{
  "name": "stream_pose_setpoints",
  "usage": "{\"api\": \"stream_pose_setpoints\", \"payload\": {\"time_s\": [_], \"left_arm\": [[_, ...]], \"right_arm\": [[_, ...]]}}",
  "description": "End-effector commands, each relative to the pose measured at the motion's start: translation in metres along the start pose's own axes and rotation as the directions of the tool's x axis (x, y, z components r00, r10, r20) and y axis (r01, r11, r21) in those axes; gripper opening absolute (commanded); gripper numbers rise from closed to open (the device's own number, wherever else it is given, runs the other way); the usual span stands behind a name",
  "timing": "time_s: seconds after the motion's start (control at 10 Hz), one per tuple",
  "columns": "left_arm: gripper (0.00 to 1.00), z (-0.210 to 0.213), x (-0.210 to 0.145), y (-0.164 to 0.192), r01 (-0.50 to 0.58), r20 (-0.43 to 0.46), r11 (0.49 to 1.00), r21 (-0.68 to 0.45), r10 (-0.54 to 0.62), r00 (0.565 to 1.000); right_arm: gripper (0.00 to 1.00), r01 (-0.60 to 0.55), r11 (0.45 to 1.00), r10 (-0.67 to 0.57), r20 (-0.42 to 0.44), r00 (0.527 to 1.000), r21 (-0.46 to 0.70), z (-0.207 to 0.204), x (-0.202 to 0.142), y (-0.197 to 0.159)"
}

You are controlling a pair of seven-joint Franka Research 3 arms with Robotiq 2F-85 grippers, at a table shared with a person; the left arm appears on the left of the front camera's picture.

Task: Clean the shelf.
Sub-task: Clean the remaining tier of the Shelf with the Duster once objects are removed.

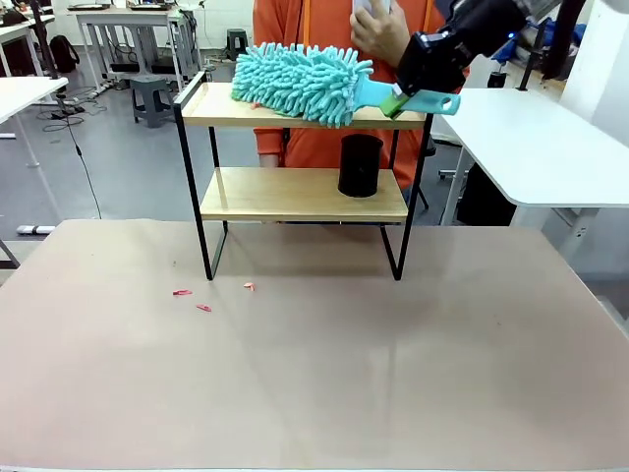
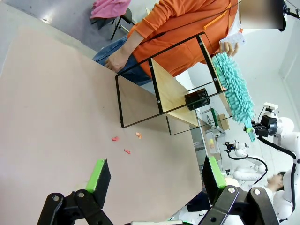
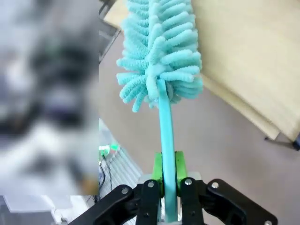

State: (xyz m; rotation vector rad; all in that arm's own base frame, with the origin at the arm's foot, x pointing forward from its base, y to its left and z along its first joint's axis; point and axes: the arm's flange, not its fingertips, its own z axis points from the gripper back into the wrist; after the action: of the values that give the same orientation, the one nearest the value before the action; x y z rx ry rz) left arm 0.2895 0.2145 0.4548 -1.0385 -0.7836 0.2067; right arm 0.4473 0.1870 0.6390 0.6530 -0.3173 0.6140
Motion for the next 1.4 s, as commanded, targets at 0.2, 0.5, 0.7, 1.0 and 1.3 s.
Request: {"api": "stream_pose_setpoints", "payload": {"time_s": [0.2,0.5,0.7,1.0,1.3], "left_arm": [[1.0,-0.002,-0.003,-0.001,0.02,0.017,1.0,-0.017,-0.02,1.0],[1.0,-0.002,-0.003,-0.001,0.02,0.017,1.0,-0.017,-0.02,1.0],[1.0,-0.002,-0.003,-0.001,0.02,0.017,1.0,-0.017,-0.02,1.0],[1.0,-0.002,-0.003,-0.001,0.02,0.017,1.0,-0.017,-0.02,1.0],[1.0,-0.002,-0.003,-0.001,0.02,0.017,1.0,-0.017,-0.02,1.0]], "right_arm": [[0.13,-0.109,0.974,0.158,-0.244,0.957,0.2,0.039,-0.019,-0.02],[0.13,-0.123,0.921,0.227,-0.253,0.94,0.369,0.066,-0.048,-0.035],[0.13,-0.096,0.899,0.206,-0.219,0.954,0.428,0.068,-0.058,-0.048],[0.13,-0.063,0.838,0.135,-0.094,0.986,0.542,0.089,-0.085,-0.058],[0.13,-0.032,0.833,-0.135,0.258,0.957,0.552,0.162,-0.175,-0.113]]}}
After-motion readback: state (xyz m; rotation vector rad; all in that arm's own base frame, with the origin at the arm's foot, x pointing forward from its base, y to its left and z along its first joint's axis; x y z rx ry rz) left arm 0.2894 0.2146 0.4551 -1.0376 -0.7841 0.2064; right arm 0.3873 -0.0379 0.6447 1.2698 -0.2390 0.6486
